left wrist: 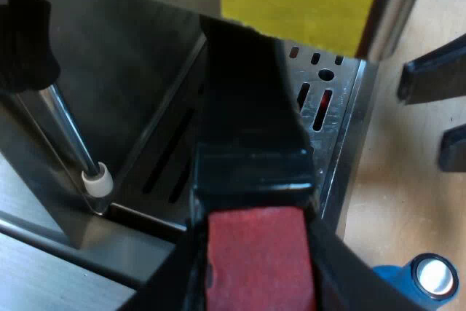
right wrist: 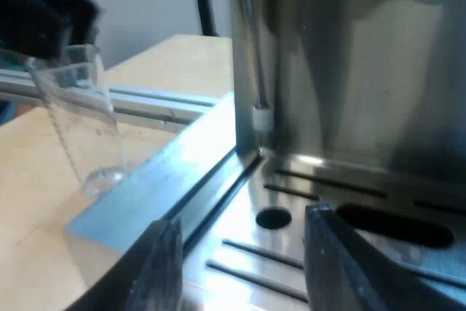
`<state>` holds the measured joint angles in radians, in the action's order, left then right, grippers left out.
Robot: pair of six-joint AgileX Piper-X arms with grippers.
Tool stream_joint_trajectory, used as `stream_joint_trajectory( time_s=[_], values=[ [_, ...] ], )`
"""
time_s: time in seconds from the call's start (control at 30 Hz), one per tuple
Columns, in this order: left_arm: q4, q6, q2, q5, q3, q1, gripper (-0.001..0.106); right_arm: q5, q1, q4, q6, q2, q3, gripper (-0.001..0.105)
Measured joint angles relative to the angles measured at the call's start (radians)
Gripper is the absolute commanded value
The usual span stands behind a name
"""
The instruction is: Put the handle in the coffee machine
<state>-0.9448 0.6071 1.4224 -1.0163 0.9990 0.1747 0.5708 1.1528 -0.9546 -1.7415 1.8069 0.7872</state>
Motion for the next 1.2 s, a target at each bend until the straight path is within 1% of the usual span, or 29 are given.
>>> stream_joint_trajectory(
  time_s=[0.2, 0.27, 0.33, 0.4, 0.5, 0.57, 0.63, 1.0, 1.2],
  values=[
    [0.000, 0.000, 0.000, 0.000, 0.000, 0.000, 0.001, 0.043, -0.022, 0.008, -0.007, 0.046, 0.086, 0.042],
    [0.000, 0.000, 0.000, 0.000, 0.000, 0.000, 0.001, 0.068, -0.032, 0.008, -0.010, 0.060, 0.113, 0.047],
    [0.000, 0.000, 0.000, 0.000, 0.000, 0.000, 0.001, 0.100, -0.035, 0.008, -0.028, 0.073, 0.133, 0.053],
    [0.000, 0.000, 0.000, 0.000, 0.000, 0.000, 0.001, 0.126, -0.034, 0.008, -0.048, 0.089, 0.156, 0.054],
    [0.000, 0.000, 0.000, 0.000, 0.000, 0.000, 0.001, 0.175, -0.034, 0.008, -0.073, 0.118, 0.194, 0.050],
    [0.000, 0.000, 0.000, 0.000, 0.000, 0.000, 0.001, 0.210, -0.034, 0.011, -0.087, 0.137, 0.216, 0.043],
    [0.000, 0.000, 0.000, 0.000, 0.000, 0.000, 0.001, 0.228, -0.043, 0.011, -0.097, 0.149, 0.228, 0.039],
    [0.000, 0.000, 0.000, 0.000, 0.000, 0.000, 0.001, 0.220, -0.105, 0.013, -0.105, 0.162, 0.243, 0.039],
    [0.000, 0.000, 0.000, 0.000, 0.000, 0.000, 0.001, 0.228, -0.105, 0.013, -0.105, 0.162, 0.280, 0.039]
  ],
)
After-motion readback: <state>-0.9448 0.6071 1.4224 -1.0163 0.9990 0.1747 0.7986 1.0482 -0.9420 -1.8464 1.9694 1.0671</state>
